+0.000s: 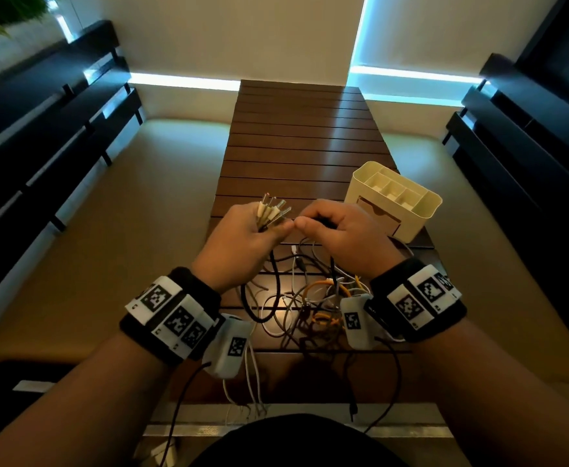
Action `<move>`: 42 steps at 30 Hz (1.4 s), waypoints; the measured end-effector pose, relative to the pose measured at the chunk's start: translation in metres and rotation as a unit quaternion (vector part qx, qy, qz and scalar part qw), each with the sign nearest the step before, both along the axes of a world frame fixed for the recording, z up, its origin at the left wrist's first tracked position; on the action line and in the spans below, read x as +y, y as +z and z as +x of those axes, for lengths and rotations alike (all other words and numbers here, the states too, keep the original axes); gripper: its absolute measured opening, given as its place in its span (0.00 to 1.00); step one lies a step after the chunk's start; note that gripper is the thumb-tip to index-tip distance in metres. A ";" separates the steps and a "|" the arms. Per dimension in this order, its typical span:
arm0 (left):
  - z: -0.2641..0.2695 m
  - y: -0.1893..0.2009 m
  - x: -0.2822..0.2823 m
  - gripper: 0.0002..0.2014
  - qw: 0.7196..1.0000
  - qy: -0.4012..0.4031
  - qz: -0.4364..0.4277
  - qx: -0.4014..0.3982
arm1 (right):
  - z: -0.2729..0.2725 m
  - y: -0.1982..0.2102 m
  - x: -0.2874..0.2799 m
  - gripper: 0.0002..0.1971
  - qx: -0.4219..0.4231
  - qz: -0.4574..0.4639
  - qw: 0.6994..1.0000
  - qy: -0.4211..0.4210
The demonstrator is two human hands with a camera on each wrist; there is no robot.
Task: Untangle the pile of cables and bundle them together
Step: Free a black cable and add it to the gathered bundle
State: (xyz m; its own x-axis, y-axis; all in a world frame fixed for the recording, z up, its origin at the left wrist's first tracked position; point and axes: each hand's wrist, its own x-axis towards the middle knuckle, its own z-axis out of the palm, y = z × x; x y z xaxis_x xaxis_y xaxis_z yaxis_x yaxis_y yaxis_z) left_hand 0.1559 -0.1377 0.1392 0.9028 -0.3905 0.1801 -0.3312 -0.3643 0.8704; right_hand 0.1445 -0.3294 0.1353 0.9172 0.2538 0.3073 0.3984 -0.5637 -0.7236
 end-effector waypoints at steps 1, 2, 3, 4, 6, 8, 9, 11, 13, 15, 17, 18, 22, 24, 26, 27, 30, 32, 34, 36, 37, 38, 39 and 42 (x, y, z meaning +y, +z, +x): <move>0.000 0.001 0.000 0.14 0.999 0.002 -0.040 0.011 | -0.001 -0.003 0.002 0.04 0.015 0.025 1.000 -0.008; 0.000 0.002 0.000 0.12 0.995 0.007 -0.097 0.029 | -0.002 -0.007 0.003 0.04 0.039 0.055 0.998 -0.018; 0.001 0.005 0.000 0.11 0.985 0.018 -0.164 0.051 | -0.004 -0.012 0.004 0.05 0.073 0.088 0.993 -0.025; 0.002 0.009 0.001 0.10 0.970 0.033 -0.228 0.071 | -0.006 -0.018 0.004 0.04 0.112 0.118 0.986 -0.028; 0.005 0.015 0.006 0.09 0.948 0.059 -0.299 0.090 | -0.011 -0.030 0.003 0.04 0.167 0.150 0.974 -0.026; 0.010 0.013 0.014 0.09 0.954 0.073 -0.276 0.094 | -0.015 -0.036 0.000 0.07 0.180 0.175 0.968 -0.031; 0.012 0.009 0.018 0.10 0.965 0.077 -0.232 0.099 | -0.016 -0.035 -0.001 0.08 0.175 0.192 0.965 -0.043; 0.014 -0.002 0.024 0.11 0.983 0.093 -0.114 0.114 | -0.015 -0.030 -0.006 0.08 0.142 0.211 0.963 -0.088; 0.012 -0.009 0.025 0.11 0.988 0.106 -0.008 0.112 | -0.011 -0.025 -0.011 0.08 0.085 0.178 0.973 -0.119; 0.007 -0.008 0.022 0.12 0.988 0.117 0.064 0.080 | -0.009 -0.021 -0.012 0.07 0.063 0.122 0.984 -0.115; 0.002 -0.001 0.015 0.16 0.986 0.132 0.094 0.035 | -0.009 -0.017 -0.011 0.06 0.074 0.062 0.989 -0.108; 0.000 0.003 0.012 0.18 0.985 0.140 0.099 0.014 | -0.009 -0.015 -0.011 0.05 0.081 0.033 0.991 -0.103; -0.005 0.013 0.007 0.17 0.981 0.173 0.073 -0.040 | -0.010 -0.011 -0.011 0.04 0.098 -0.036 0.990 -0.092; -0.007 0.015 0.006 0.11 0.980 0.182 0.054 -0.065 | -0.010 -0.010 -0.011 0.05 0.095 -0.052 0.991 -0.084; -0.012 0.015 0.003 0.03 0.981 0.173 0.041 -0.084 | -0.011 -0.008 -0.009 0.06 0.093 -0.074 0.991 -0.065; -0.015 0.015 0.001 0.03 0.983 0.157 0.045 -0.088 | -0.011 -0.007 -0.007 0.06 0.087 -0.083 0.991 -0.055; -0.018 0.009 -0.003 0.05 0.992 0.055 0.095 -0.064 | -0.013 0.002 -0.002 0.06 0.044 -0.073 0.996 -0.031; -0.018 0.008 -0.001 0.11 0.990 0.020 0.126 -0.056 | -0.016 0.009 -0.002 0.05 0.022 -0.040 0.998 -0.031; -0.020 0.012 -0.001 0.14 0.990 0.029 0.116 -0.070 | -0.018 0.012 -0.002 0.04 0.017 -0.011 0.999 -0.026; -0.024 0.020 -0.001 0.14 0.992 0.065 0.063 -0.086 | -0.021 0.008 -0.002 0.05 0.043 0.026 0.998 -0.024; -0.025 0.025 0.000 0.14 0.993 0.087 0.014 -0.082 | -0.022 0.004 -0.002 0.09 0.068 0.045 0.996 -0.027; -0.023 0.029 0.003 0.14 0.991 0.105 -0.054 -0.068 | -0.024 -0.003 -0.002 0.13 0.098 0.061 0.993 -0.030; -0.021 0.034 0.009 0.13 0.983 0.117 -0.133 -0.040 | -0.026 -0.010 -0.003 0.15 0.126 0.073 0.989 -0.034; -0.012 0.036 0.029 0.12 0.964 0.124 -0.231 0.041 | -0.029 -0.029 -0.011 0.14 0.167 0.131 0.976 -0.050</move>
